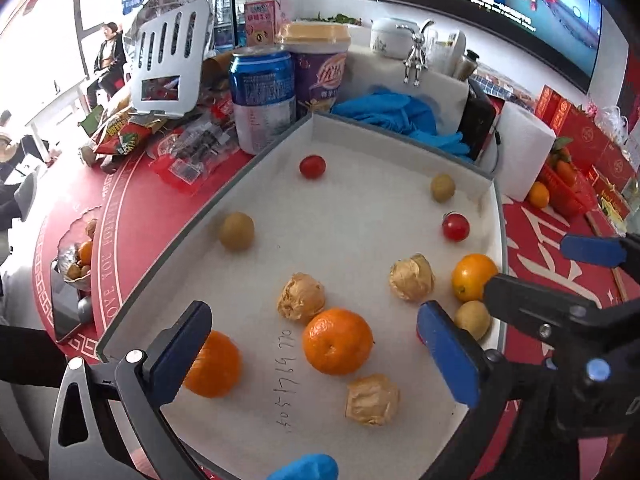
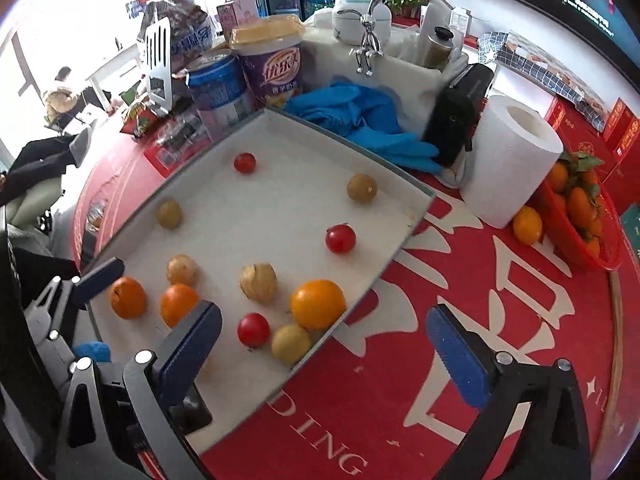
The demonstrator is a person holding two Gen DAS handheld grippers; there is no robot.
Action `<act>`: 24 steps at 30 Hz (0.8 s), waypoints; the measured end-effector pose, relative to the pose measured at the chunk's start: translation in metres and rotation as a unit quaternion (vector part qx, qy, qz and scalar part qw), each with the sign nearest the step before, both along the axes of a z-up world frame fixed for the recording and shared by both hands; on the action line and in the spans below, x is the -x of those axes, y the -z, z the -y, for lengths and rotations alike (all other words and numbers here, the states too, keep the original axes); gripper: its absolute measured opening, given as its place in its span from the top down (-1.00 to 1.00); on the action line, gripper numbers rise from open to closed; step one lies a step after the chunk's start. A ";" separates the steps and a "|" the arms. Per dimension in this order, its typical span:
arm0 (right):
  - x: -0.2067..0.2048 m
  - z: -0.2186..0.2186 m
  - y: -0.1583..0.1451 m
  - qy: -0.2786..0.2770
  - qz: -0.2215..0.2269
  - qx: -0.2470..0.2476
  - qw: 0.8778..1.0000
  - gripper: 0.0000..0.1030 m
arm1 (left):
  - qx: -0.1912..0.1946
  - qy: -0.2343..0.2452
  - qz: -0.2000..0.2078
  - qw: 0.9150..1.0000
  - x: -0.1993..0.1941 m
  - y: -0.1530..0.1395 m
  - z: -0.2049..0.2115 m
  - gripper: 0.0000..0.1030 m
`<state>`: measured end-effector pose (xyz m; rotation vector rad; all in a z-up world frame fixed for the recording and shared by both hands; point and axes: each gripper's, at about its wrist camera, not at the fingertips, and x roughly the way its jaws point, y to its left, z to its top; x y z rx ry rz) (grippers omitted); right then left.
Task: Organize fruits
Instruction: 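Carry the tomato and kiwi into the white tray and open both grippers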
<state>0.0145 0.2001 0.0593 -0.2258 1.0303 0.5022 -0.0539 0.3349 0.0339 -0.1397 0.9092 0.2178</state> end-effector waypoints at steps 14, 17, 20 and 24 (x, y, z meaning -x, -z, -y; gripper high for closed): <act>0.005 0.001 0.002 -0.003 -0.005 0.007 1.000 -1.00 | -0.032 0.003 -0.005 0.999 0.002 -0.001 0.011 -0.99; 0.005 0.002 0.002 -0.003 -0.004 0.009 1.000 -1.00 | -0.032 0.003 -0.004 0.999 0.002 -0.001 0.011 -0.99; 0.006 0.003 0.002 -0.003 -0.002 0.011 1.000 -1.00 | -0.036 -0.001 -0.002 0.999 0.003 -0.002 0.011 -0.99; 0.006 0.003 0.002 -0.003 -0.002 0.013 1.000 -1.00 | -0.041 0.007 0.008 0.999 0.005 -0.004 0.013 -0.99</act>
